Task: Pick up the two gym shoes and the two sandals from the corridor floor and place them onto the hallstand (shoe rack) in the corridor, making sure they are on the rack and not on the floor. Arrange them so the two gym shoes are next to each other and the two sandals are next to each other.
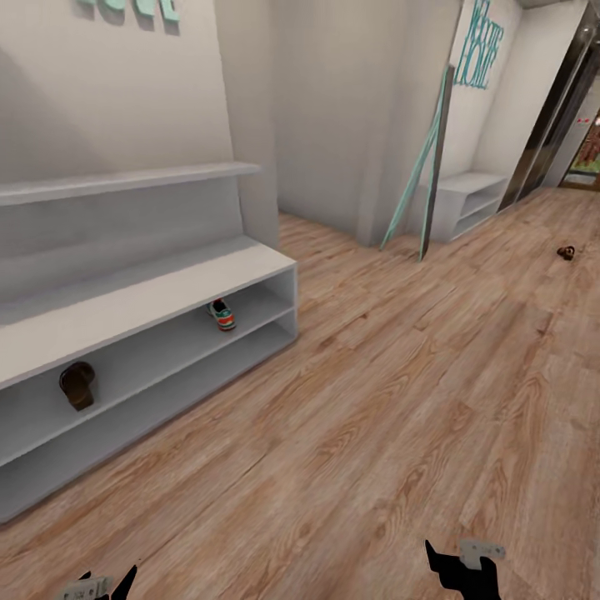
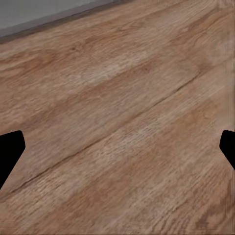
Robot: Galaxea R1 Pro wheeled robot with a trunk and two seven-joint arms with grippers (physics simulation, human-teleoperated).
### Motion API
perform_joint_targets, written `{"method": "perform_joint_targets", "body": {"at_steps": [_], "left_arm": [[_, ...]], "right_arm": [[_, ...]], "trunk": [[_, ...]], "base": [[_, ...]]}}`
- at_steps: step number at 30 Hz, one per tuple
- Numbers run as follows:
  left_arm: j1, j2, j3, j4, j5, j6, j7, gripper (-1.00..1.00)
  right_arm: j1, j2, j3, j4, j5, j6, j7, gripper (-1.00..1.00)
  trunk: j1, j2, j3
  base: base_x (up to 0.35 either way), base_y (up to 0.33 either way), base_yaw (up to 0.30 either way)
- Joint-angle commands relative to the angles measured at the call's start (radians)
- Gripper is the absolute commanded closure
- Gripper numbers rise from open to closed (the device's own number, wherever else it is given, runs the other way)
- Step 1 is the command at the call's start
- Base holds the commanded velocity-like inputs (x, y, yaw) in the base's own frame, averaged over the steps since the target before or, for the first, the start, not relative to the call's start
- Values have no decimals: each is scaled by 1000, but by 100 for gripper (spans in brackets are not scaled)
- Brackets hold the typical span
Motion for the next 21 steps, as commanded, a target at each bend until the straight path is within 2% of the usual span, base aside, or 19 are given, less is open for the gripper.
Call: {"method": "perform_joint_targets", "body": {"at_steps": [1, 6, 15, 21], "left_arm": [[-1, -1, 6, 1, -1, -2, -8, -100], [-1, -1, 6, 1, -2, -2, -6, -100], [-1, -1, 5, 1, -2, -2, -7, -100], [-1, -2, 5, 2, -2, -2, -7, -100]], "right_arm": [[-1, 1, -9, 1, 10, -4, 8, -100], [-1, 1, -9, 1, 10, -4, 8, -100], [-1, 1, -9, 2, 11, -4, 8, -100], [-1, 2, -9, 14, 9, -4, 7, -100]], "trunk": [[-4, 7, 3], [-23, 42, 24], [-23, 42, 32], [-23, 42, 37]], "base": [[0, 0, -272], [0, 0, -271], [7, 0, -262], [229, 0, -171]]}}
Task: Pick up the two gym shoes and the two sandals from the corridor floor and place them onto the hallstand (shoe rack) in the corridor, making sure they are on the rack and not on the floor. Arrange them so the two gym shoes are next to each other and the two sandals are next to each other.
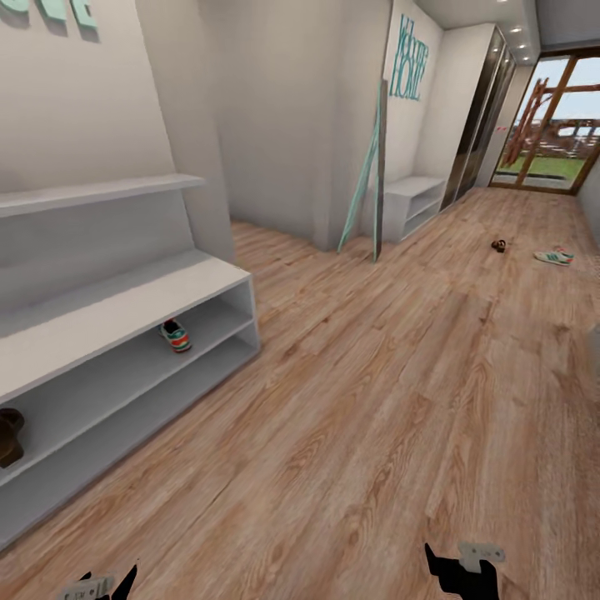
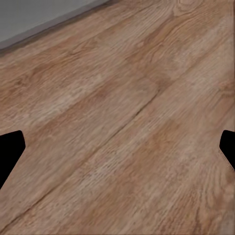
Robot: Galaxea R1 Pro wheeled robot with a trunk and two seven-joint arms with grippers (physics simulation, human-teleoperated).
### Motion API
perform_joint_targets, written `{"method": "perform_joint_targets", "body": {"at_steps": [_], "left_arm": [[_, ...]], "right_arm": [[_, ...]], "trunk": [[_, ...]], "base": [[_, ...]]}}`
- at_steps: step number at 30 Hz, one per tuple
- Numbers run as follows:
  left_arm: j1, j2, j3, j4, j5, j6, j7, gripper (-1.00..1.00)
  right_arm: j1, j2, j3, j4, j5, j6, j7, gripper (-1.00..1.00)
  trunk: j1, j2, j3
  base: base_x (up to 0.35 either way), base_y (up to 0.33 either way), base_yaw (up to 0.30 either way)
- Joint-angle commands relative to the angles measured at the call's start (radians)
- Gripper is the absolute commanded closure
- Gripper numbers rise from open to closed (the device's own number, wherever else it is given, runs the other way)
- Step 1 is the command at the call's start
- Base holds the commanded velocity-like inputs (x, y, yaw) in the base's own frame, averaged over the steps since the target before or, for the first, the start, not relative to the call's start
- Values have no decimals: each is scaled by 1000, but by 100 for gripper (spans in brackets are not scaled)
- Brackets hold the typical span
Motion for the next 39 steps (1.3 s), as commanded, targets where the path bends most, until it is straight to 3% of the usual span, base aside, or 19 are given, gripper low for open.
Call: {"method": "perform_joint_targets", "body": {"at_steps": [1, 24, 39], "left_arm": [[-1, 0, 6, 1, -1, -2, -8, -100], [-1, -1, 6, 2, -3, -2, -8, -100], [-1, -1, 6, 2, -1, -2, -8, -100]], "right_arm": [[-1, 1, -9, 2, 10, -4, 8, -100], [-1, 1, -12, 9, 9, -3, 8, -100], [-1, 1, -13, 10, 9, -3, 8, -100]], "trunk": [[0, 0, 0], [0, 0, 0], [0, 0, 0]], "base": [[306, 0, -61], [338, -30, -8], [340, -82, -266]]}}
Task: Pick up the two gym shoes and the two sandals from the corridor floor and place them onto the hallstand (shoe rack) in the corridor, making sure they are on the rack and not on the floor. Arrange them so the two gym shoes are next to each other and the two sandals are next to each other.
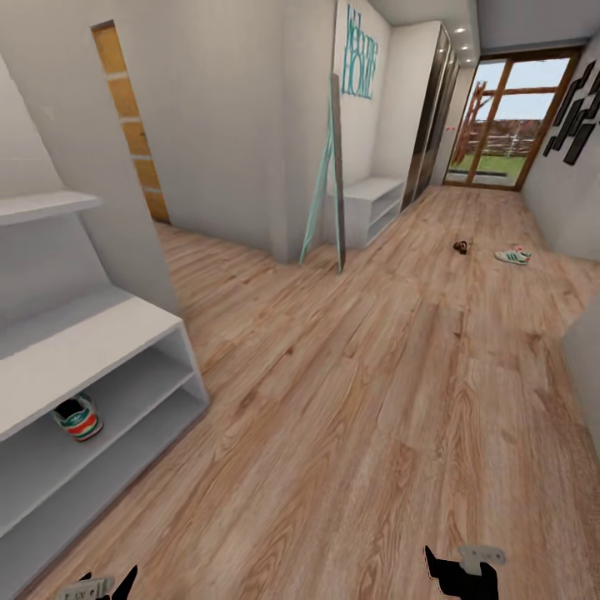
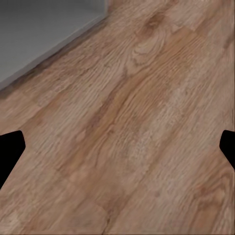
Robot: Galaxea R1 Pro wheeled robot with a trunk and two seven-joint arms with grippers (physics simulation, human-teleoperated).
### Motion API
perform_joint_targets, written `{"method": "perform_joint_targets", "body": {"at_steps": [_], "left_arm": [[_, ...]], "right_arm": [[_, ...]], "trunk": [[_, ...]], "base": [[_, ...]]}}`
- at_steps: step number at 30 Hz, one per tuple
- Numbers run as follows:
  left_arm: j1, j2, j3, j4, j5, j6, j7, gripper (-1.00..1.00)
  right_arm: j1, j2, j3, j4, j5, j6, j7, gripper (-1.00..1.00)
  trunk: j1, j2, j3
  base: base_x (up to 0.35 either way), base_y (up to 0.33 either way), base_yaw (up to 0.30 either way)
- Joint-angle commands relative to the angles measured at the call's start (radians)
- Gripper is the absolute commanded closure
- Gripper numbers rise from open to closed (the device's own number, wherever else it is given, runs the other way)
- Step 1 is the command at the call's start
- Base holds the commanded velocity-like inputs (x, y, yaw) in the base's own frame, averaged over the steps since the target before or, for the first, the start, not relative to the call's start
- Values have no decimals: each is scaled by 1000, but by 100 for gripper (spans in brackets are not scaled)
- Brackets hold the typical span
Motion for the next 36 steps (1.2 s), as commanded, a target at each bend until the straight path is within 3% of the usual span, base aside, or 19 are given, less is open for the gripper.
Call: {"method": "perform_joint_targets", "body": {"at_steps": [1, 29, 32, 36], "left_arm": [[-1, 0, 6, 1, -1, -2, -8, -100], [-1, -1, 6, 2, 1, -1, -6, -100], [-1, -13, 7, 3, 1, 0, 21, -100], [-1, -54, 1, 1, -8, -2, 166, -100]], "right_arm": [[-1, 1, -9, 1, 10, -4, 8, -100], [-1, 3, -7, 3, 11, -4, 8, -100], [-1, 5, -6, 6, 11, -4, 9, -100], [-1, 8, -5, 42, 12, -12, 9, -100]], "trunk": [[0, 0, -1], [0, 0, -1], [0, 0, -1], [0, 0, -1]], "base": [[340, -82, -298], [340, -59, -290], [340, 0, -227], [340, 0, -176]]}}
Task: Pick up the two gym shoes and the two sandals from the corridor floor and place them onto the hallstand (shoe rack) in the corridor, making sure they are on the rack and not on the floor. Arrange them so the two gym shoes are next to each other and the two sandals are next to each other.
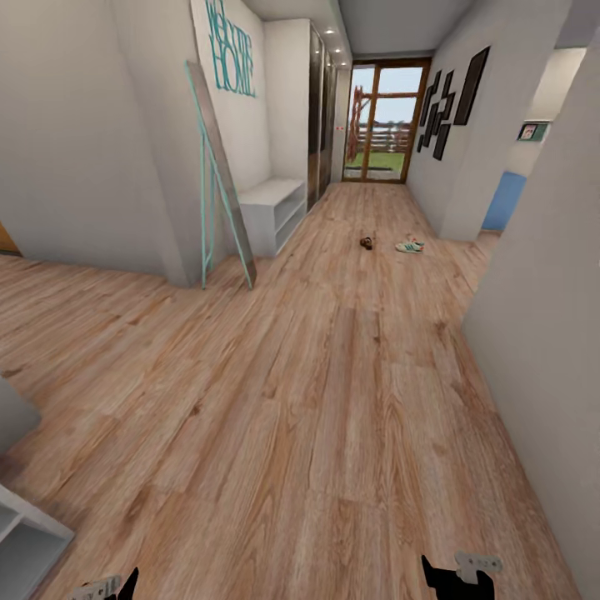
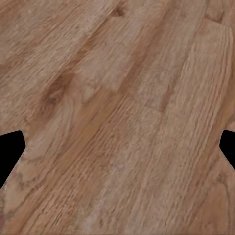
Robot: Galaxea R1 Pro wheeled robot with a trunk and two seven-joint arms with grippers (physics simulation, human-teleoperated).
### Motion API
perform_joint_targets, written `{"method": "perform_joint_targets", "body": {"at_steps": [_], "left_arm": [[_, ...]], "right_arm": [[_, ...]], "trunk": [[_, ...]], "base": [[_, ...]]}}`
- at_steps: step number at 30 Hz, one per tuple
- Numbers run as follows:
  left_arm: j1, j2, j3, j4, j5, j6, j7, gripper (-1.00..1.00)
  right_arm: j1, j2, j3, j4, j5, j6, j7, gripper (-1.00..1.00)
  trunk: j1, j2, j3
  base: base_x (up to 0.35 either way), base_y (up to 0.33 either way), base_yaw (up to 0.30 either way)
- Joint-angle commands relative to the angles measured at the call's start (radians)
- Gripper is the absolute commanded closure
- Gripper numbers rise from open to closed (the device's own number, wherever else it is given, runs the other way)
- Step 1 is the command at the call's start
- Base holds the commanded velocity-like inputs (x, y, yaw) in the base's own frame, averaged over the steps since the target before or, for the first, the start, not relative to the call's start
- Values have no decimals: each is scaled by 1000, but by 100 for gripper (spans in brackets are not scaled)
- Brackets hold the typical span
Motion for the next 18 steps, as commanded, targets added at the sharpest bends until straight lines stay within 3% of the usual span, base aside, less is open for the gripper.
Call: {"method": "perform_joint_targets", "body": {"at_steps": [1, 5, 18], "left_arm": [[-1, -13, 3, 0, -6, -2, 60, -100], [-1, -23, 0, 0, -12, -3, 134, -100], [-1, -28, 0, 2, -13, -5, 154, -100]], "right_arm": [[-1, 1, -8, 13, 10, -24, 8, -100], [-1, 1, -8, 27, 11, -81, 10, -100], [-1, 0, -8, 32, 11, -105, 9, -100]], "trunk": [[0, 0, -1], [0, 0, -1], [0, 0, -1]], "base": [[340, 0, -89], [340, 0, -43], [340, 0, -3]]}}
